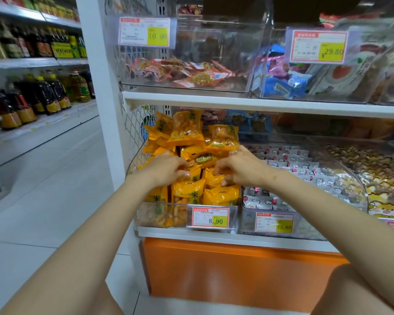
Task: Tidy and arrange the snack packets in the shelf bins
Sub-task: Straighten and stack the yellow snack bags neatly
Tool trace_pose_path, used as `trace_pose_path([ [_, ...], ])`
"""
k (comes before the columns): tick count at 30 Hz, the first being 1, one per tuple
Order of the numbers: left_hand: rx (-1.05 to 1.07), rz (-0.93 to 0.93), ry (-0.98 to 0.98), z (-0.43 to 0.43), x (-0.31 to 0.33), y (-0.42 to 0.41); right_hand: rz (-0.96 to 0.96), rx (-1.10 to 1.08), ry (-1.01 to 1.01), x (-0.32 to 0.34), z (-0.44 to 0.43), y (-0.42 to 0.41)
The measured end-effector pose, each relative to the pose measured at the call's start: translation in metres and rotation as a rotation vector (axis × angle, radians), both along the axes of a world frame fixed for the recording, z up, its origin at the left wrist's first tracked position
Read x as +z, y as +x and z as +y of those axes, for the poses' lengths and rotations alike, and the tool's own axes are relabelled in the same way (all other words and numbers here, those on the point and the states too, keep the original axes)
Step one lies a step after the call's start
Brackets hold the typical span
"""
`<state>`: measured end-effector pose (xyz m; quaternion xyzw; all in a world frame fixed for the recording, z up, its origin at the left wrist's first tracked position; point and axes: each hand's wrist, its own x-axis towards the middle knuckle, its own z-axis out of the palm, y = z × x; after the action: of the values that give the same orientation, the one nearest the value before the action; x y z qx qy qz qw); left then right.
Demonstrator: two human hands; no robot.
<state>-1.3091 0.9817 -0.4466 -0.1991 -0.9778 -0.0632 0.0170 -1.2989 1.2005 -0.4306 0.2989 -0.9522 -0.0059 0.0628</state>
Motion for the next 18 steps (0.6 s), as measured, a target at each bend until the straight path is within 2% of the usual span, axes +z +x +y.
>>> trace_pose_path([
  [2,0.004,0.056,-0.135,0.007,0.0,0.001,-0.004,0.013,0.025,0.002,0.0,-0.001],
  [4,0.004,0.08,-0.184,0.01,0.0,0.001,0.005,0.016,0.077,0.004,0.0,-0.001],
  [7,0.022,0.093,-0.148,0.011,0.0,0.001,0.005,0.023,0.132,0.001,-0.005,-0.002],
  [14,-0.056,0.106,-0.046,0.003,0.004,0.001,-0.238,0.017,-0.026,0.015,-0.004,0.005],
  [18,-0.088,0.061,-0.019,-0.009,0.006,0.001,-0.096,-0.039,-0.037,0.002,-0.005,0.006],
])
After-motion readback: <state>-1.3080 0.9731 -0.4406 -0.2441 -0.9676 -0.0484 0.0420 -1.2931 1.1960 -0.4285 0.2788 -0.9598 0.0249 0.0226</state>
